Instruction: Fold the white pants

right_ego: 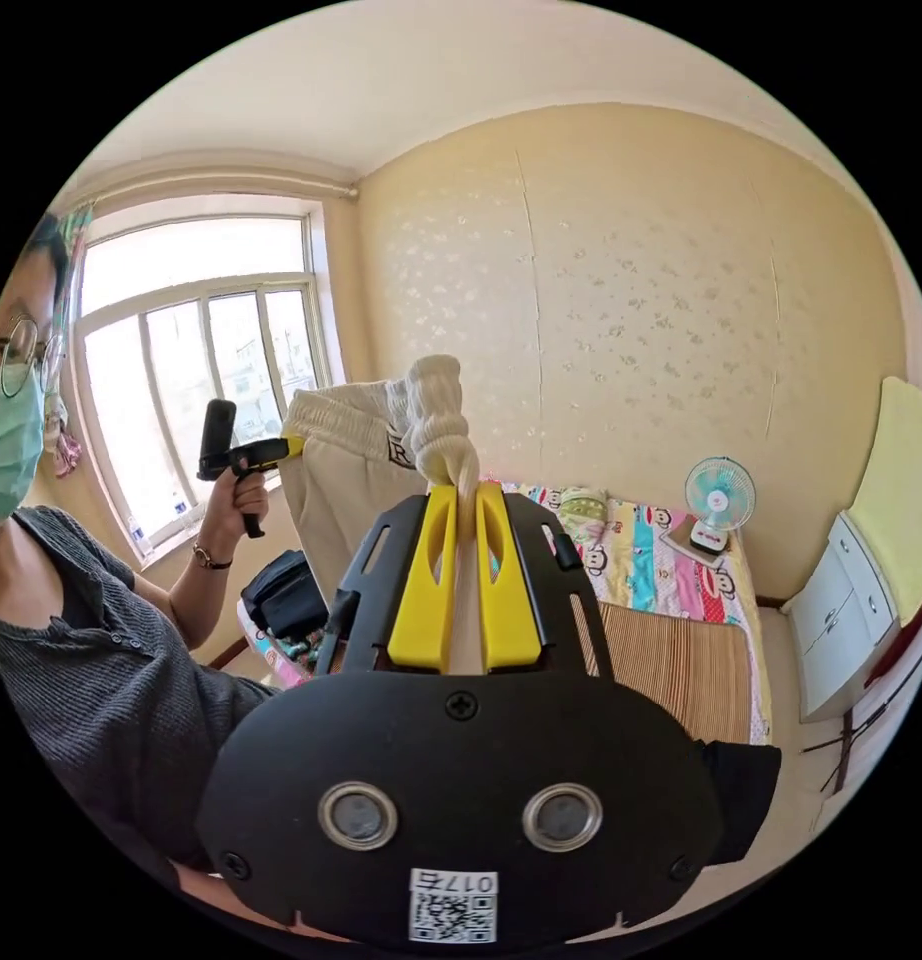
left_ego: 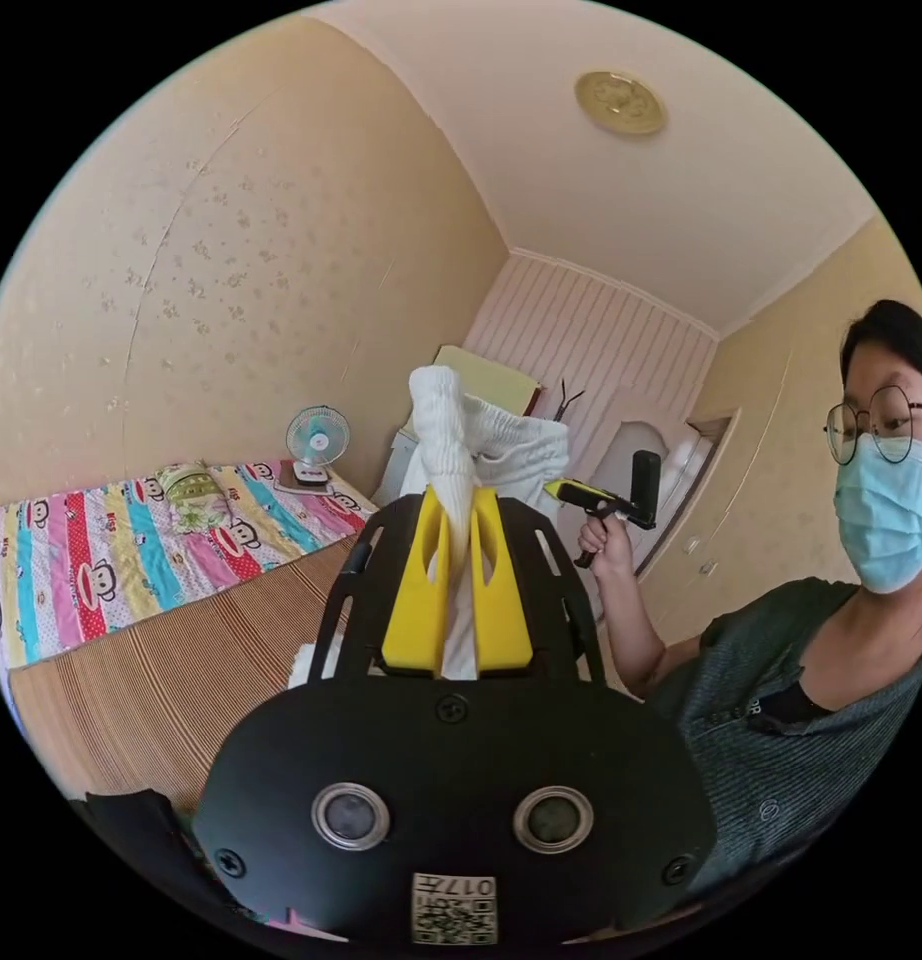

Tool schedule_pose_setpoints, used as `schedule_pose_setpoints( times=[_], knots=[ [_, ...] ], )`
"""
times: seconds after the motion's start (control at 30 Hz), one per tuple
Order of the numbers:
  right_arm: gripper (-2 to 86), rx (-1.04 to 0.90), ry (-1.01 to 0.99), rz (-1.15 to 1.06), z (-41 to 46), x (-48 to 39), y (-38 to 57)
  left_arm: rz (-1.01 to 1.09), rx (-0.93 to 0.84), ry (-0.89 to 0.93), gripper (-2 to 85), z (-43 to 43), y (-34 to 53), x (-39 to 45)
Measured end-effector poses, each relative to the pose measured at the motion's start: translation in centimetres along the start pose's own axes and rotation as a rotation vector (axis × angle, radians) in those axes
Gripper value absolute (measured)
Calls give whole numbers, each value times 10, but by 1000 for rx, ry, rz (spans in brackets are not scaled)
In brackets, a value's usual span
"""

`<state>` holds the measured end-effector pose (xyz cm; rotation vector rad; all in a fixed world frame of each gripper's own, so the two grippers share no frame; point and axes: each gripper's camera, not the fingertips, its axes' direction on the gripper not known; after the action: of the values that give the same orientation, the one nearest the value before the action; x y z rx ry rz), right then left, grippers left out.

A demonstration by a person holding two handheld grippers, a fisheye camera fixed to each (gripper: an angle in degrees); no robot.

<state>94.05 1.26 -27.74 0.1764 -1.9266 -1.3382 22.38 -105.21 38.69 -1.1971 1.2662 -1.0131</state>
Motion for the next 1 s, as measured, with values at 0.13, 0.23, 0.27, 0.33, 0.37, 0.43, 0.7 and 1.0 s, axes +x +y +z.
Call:
schedule_pose_setpoints(
  times=[0.13, 0.23, 0.27, 0.33, 0.37, 0.43, 0.7, 1.0],
  knots=[
    [30, 198, 33, -111, -80, -28, -43, 115, 127, -87, 17, -56, -36, 40],
    [31, 307, 8, -148, -129, -32, -76, 221, 265, -127, 15, -104, -68, 78],
    [31, 333, -56, -136, -145, -26, -91, 241, 299, -128, 15, -121, -83, 90],
    [31, 359, -152, -112, -162, -12, -113, 245, 330, -139, 14, -141, -108, 102],
    [31, 371, -212, -98, -171, -3, -126, 257, 351, -150, 14, -152, -125, 106],
    [31, 391, -333, -78, -186, 10, -141, 255, 375, -139, 13, -169, -146, 109],
    [29, 462, -362, -131, -245, -3, -151, 322, 563, -10, 11, -251, -141, 126],
    [25, 403, -293, -125, -239, 47, -210, 282, 623, -58, 12, -285, -151, 76]
  ],
)
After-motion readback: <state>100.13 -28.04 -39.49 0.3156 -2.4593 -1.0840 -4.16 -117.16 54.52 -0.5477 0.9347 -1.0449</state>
